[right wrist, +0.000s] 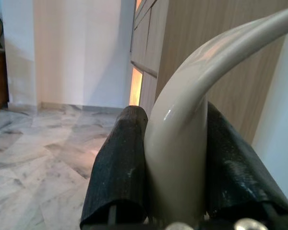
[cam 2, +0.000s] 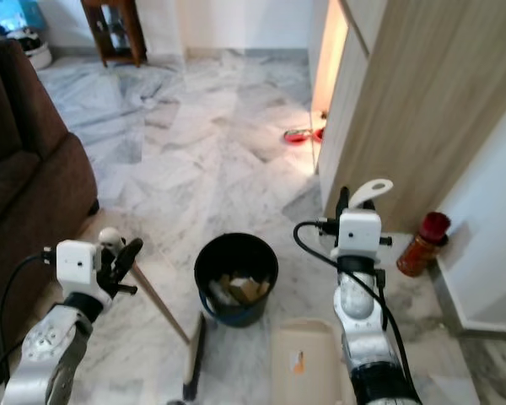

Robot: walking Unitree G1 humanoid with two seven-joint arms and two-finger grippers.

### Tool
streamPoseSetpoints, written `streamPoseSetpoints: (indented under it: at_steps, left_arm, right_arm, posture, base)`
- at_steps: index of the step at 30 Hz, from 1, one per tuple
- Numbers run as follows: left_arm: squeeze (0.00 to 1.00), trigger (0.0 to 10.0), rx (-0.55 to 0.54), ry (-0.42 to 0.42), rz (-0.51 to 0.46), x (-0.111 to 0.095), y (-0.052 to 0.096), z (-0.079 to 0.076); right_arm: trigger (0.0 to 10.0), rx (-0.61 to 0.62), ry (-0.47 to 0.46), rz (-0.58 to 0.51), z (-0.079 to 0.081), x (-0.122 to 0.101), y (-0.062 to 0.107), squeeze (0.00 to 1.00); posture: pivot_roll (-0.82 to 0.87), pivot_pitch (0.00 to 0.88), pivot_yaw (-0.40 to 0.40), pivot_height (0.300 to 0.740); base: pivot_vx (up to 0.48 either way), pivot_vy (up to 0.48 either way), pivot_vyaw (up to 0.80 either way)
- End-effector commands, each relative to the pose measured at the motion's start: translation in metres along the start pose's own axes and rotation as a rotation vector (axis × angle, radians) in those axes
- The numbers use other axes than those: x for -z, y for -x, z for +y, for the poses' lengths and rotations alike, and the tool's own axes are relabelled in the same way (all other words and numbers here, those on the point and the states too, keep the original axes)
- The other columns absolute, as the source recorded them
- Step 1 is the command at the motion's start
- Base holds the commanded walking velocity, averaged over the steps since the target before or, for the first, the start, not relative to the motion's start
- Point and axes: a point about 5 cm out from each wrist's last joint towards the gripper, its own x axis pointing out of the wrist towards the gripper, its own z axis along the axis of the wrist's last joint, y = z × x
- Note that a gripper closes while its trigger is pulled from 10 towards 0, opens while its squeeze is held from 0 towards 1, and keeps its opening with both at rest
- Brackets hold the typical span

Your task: Sweep floor

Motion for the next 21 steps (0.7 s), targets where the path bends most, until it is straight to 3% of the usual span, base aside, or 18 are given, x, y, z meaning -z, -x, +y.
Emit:
streamPoseSetpoints:
  at_steps: [1, 21]
  left_arm:
    - [0.00, 10.0, 0.008, -0.009, -0.034, -0.0059, -0.0023, 0.0003]
    - [0.00, 10.0, 0.011, -0.008, -0.042, -0.0056, -0.0082, -0.0011]
  right_arm:
    - [10.0, 0.005, -0.009, -0.025, -0.0003, -0.0046, -0.0028, 0.00]
    - [10.0, 0.001, -0.008, -0.023, -0.0002, -0.0039, -0.0032, 0.00]
  posture:
    - [-0.03, 0.035, 0.037, 0.740]
    - [-0.02, 0.050, 0.031, 0.740]
  base:
    - [-0.262, 0.000, 0.00]
    - [-0.264, 0.000, 0.00]
